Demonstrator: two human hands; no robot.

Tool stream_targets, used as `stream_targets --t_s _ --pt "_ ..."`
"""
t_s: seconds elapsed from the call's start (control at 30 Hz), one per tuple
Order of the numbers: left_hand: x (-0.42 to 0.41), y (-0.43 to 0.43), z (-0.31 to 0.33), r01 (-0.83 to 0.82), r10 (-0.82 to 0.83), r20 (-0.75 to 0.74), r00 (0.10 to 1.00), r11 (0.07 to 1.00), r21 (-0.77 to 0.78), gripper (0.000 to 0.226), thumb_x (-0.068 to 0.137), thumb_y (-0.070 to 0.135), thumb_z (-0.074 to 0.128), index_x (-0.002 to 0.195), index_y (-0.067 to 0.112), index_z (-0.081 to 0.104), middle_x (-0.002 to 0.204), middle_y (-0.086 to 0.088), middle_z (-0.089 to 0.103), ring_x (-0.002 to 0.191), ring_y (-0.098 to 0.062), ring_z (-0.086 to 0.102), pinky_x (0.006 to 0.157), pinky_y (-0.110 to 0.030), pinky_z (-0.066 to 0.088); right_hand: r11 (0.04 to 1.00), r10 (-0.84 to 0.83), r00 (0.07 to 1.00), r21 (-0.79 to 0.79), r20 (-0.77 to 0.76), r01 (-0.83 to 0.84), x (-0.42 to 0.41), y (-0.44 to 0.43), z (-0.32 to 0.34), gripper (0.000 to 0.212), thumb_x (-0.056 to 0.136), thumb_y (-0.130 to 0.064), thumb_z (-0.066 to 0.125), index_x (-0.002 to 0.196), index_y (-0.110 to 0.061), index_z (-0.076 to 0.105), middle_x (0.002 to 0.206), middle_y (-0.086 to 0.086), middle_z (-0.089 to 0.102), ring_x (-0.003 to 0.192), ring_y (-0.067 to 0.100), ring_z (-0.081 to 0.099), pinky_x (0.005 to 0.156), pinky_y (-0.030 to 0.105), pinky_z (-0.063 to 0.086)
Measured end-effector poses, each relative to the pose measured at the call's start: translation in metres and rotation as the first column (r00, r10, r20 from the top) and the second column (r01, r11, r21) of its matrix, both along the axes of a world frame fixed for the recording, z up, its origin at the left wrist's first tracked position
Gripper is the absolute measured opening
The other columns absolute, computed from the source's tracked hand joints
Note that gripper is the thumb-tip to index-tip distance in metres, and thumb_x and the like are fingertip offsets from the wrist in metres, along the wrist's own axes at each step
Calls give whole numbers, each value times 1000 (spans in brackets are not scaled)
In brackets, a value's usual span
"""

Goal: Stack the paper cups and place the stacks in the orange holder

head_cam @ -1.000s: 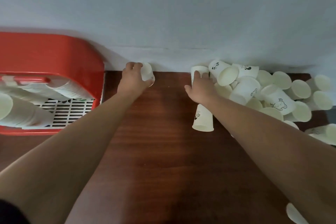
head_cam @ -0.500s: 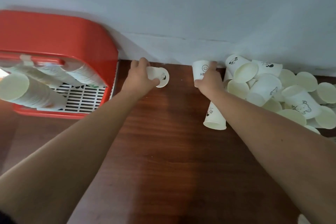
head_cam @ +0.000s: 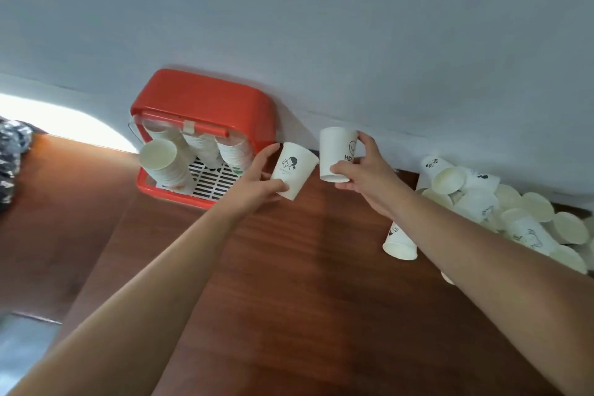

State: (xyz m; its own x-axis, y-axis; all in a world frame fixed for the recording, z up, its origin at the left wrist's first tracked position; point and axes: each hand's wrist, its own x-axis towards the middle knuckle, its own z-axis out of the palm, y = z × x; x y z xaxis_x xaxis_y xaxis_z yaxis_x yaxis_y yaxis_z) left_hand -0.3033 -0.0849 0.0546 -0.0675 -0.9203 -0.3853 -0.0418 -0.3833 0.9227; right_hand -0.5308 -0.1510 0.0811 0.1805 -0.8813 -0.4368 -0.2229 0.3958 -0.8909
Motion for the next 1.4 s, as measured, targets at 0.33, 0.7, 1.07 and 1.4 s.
stream_targets --t_s 0.33,0.7,1.07,1.4 --pt "94 46 66 -171 205 167 964 965 -196 38 88 45 73 117 46 48 104 5 73 90 -15 74 82 -40 61 969 151 988 -194 -34 -155 114 41 58 83 77 -4 73 138 -41 31 122 4 53 101 19 64 81 40 61" --pt "202 64 62 -197 190 -65 980 971 -138 64 76 55 79 134 52 52 130 4 67 120 -20 64 102 -43 50 961 153 988 -231 -29 -155 195 48 58 68 81 -29 78 135 -37 38 124 -8 57 105 10 63 87 36 58" --pt "208 75 5 -47 71 238 969 993 -105 69 78 47 82 136 38 46 125 17 62 115 -5 60 100 -34 51 979 36 999 -200 -13 -37 215 57 30 69 78 -27 81 134 -36 41 122 -11 59 111 7 59 91 32 52" --pt "213 63 5 18 29 235 972 981 -194 55 78 41 83 127 38 58 112 22 66 105 2 61 86 -18 50 978 185 982 -93 -42 -188 240 70 10 70 76 -52 74 138 -40 43 134 -13 55 122 7 56 105 41 48"
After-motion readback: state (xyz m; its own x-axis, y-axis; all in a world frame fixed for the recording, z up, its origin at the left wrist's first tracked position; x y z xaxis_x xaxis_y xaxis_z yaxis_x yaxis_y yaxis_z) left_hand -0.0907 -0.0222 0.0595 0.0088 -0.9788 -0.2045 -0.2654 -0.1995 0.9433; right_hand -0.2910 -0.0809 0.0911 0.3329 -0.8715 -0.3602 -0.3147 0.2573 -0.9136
